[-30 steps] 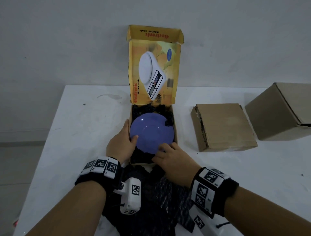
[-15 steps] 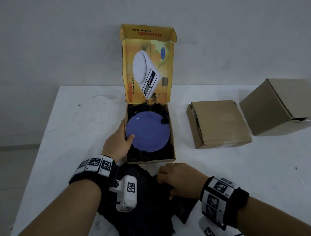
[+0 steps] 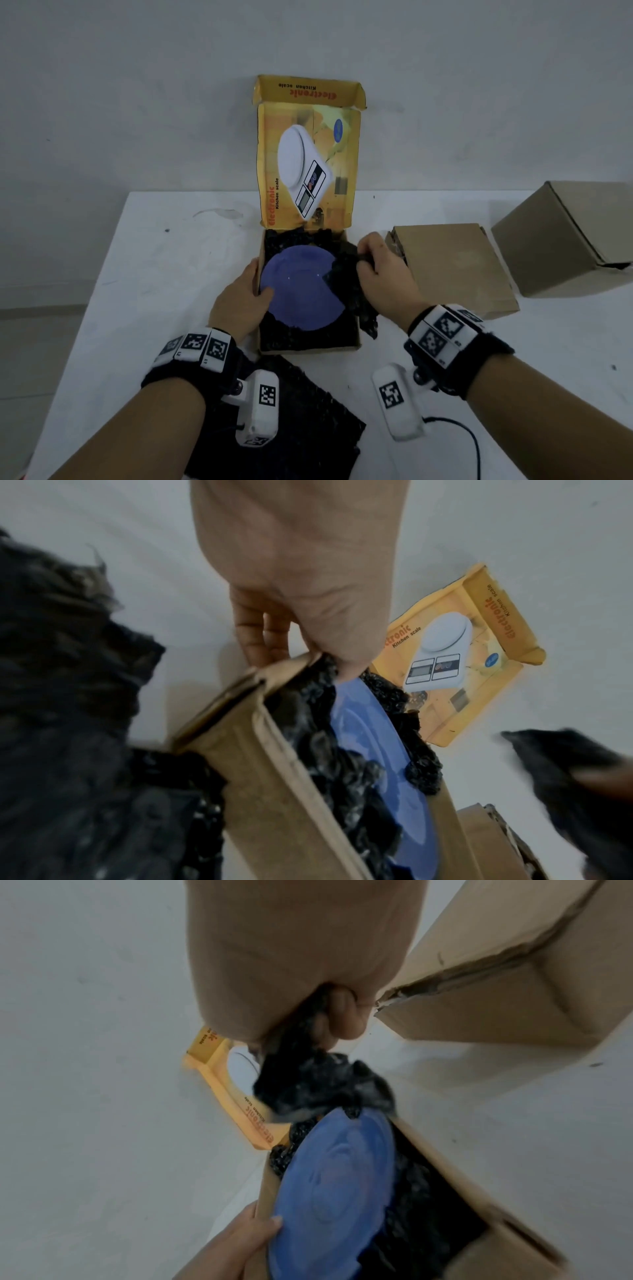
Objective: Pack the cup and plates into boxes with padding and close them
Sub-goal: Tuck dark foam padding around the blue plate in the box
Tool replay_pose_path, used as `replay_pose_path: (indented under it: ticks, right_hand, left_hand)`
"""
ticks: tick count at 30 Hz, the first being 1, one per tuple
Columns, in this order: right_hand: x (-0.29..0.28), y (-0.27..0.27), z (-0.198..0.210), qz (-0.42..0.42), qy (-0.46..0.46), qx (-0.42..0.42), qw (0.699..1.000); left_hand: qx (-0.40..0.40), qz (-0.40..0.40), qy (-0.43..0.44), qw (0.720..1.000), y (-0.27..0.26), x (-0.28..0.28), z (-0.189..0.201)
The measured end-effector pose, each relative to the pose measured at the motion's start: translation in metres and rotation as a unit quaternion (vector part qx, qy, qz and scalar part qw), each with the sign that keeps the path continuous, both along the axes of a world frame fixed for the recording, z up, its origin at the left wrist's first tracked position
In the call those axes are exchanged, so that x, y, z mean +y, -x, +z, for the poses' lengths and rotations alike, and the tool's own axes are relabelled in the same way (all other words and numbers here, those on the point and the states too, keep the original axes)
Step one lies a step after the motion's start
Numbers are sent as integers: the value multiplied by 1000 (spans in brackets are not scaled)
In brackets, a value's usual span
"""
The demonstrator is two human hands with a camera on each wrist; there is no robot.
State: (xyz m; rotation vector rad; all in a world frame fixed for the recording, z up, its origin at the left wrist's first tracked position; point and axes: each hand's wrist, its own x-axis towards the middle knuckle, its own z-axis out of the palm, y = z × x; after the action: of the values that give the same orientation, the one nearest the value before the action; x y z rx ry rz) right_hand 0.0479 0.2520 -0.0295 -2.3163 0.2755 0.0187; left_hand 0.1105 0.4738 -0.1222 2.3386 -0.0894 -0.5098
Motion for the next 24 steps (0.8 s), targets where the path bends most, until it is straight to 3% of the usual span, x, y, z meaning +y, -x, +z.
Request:
replay_pose_path:
  ticks: [3,6,9,14,17,20,24]
  right_hand:
    - [8,-17,1,-16,-49,-11,999]
    - [17,-36,-2,-7,-36,-45,998]
    - [23,-52,-5,-9,40,-95,995]
    - [26,-76,-24,65,180,-52,980]
    - [23,-78,-46,166,327,-89,926]
    - [20,-78,-50,170,438,-117,875]
    - [27,-87,-45,141,364,-101,915]
  left_hand:
    - [-19,23,-10,1000,0,-6,4]
    - [-34,41,-20,998,1,-8,1]
    - [-39,43,-20,998,0,-8,-4]
    - [-65,36,3,997,1,-10,-3]
    - [-76,38,13,996,-2,-9,1]
    - [-87,35,15,995,-3,-8,3]
    - [-86,45,8,995,-1,-8,5]
